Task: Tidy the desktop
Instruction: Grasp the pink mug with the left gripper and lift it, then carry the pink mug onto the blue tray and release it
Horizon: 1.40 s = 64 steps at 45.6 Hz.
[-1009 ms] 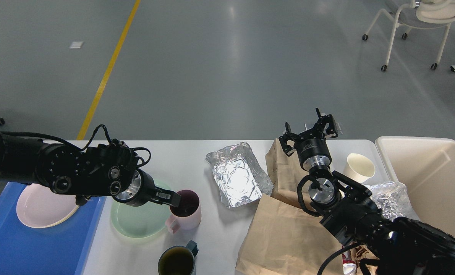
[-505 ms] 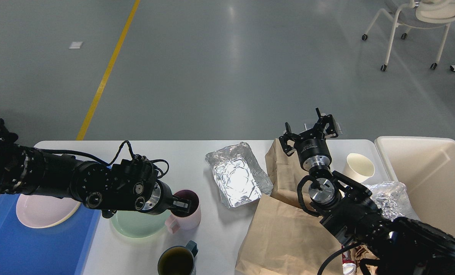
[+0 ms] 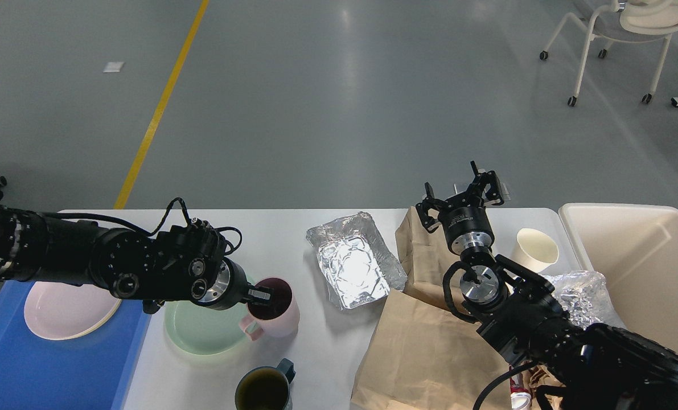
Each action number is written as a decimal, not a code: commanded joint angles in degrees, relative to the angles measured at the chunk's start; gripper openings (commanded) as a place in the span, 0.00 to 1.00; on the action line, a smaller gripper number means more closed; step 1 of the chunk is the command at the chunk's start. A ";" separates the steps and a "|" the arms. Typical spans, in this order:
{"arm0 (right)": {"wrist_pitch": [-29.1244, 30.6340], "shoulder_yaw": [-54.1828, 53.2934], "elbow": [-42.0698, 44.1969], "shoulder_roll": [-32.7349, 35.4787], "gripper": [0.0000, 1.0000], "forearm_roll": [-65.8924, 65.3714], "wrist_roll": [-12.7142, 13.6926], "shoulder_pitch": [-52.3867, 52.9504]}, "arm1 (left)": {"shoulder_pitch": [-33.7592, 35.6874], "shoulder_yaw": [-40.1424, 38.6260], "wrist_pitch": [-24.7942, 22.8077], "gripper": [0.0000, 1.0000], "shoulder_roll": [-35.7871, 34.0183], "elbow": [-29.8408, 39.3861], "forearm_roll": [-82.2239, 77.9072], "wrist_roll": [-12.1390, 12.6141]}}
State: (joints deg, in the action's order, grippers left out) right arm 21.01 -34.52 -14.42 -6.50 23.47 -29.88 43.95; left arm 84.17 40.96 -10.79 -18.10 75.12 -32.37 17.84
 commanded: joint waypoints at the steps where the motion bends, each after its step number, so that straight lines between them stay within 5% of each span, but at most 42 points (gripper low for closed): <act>1: 0.00 -0.02 0.00 0.00 1.00 0.00 0.00 0.00 | 5.29 -3.07 -4.93 0.00 -4.65 2.83 0.11 0.00; 6: 0.00 -0.02 0.00 0.00 1.00 0.00 0.00 0.00 | 10.92 -6.23 -11.61 0.00 -11.68 5.12 0.20 0.27; 17: 0.00 -0.02 0.00 0.00 1.00 0.00 0.00 0.00 | 21.30 -8.88 -34.19 0.00 -33.38 7.50 -2.78 0.97; 26: 0.00 -0.02 0.00 0.00 1.00 0.00 0.00 0.00 | 20.34 -9.49 -42.38 0.00 -49.47 7.94 -17.63 -0.61; 36: 0.00 0.07 0.00 0.00 1.00 0.00 0.00 0.00 | 12.26 -9.58 -40.81 0.00 -55.90 7.85 -29.06 -4.30; 48: 0.00 0.07 0.00 0.00 1.00 0.00 0.00 0.00 | 0.57 -9.32 -28.51 0.00 -56.08 5.65 -39.87 -9.40; 64: 0.00 -0.02 0.00 0.00 1.00 0.00 0.00 0.00 | -15.69 -9.05 -15.67 0.00 -54.94 2.40 -43.65 -12.83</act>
State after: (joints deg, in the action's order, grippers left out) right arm 21.00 -34.51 -14.41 -6.50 23.47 -29.88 43.95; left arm 72.59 31.90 -29.95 -73.62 79.01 -74.49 6.21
